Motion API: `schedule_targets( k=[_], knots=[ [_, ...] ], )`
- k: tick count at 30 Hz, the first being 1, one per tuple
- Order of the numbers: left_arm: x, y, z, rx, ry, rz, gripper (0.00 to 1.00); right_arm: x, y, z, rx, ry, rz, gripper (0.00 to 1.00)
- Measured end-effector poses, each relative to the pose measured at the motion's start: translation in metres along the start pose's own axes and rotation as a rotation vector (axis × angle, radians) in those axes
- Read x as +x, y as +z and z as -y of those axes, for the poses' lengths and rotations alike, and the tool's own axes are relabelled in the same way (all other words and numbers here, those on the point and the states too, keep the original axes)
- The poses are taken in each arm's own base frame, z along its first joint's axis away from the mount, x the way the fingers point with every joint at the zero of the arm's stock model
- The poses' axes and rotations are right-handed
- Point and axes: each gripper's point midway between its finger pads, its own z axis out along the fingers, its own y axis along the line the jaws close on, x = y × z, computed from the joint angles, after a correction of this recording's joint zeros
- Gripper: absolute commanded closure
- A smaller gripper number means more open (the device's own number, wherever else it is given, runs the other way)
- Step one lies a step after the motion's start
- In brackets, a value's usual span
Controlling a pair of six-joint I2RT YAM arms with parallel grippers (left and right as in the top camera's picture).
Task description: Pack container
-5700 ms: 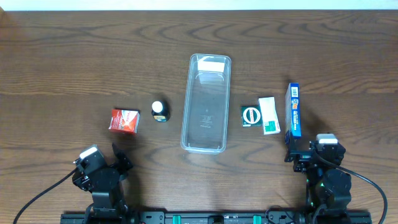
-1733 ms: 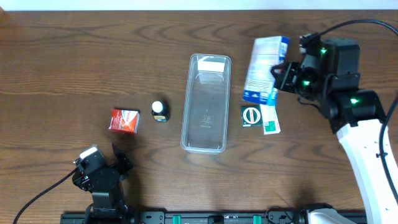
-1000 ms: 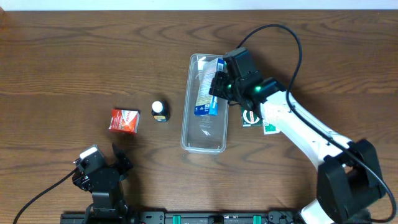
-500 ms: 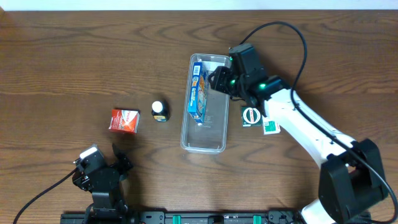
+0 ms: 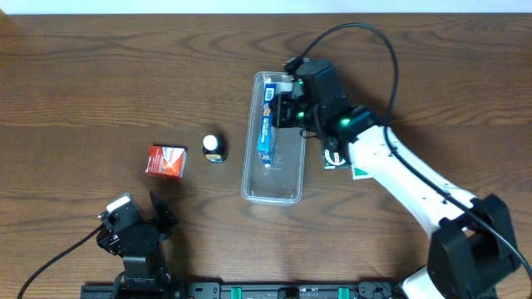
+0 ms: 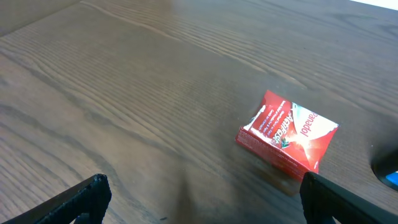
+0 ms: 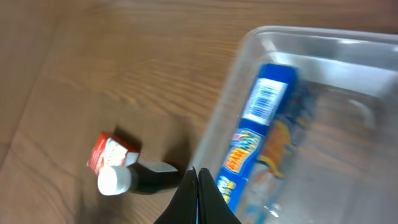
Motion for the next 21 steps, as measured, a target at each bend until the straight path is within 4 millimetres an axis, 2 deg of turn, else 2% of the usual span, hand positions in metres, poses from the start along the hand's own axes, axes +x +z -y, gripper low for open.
schedule_targets(
  k=[4, 10, 15, 18, 21],
  knots=[
    [0.000, 0.000, 0.000, 0.000, 0.001, 0.000, 0.02, 0.003, 0.027, -0.007, -0.047, -0.046, 0.006, 0.99],
    [0.000, 0.000, 0.000, 0.000, 0.001, 0.000, 0.02, 0.031, 0.060, 0.016, -0.015, -0.032, -0.081, 0.99],
    [0.000, 0.000, 0.000, 0.000, 0.001, 0.000, 0.02, 0.043, 0.060, 0.026, 0.017, -0.021, -0.129, 0.99],
    [0.000, 0.000, 0.000, 0.000, 0.000, 0.000, 0.02, 0.048, 0.055, 0.042, 0.056, -0.002, -0.166, 0.99],
    [0.000, 0.000, 0.000, 0.000, 0.000, 0.000, 0.02, 0.044, 0.048, 0.061, 0.096, 0.012, -0.175, 0.99]
  ],
)
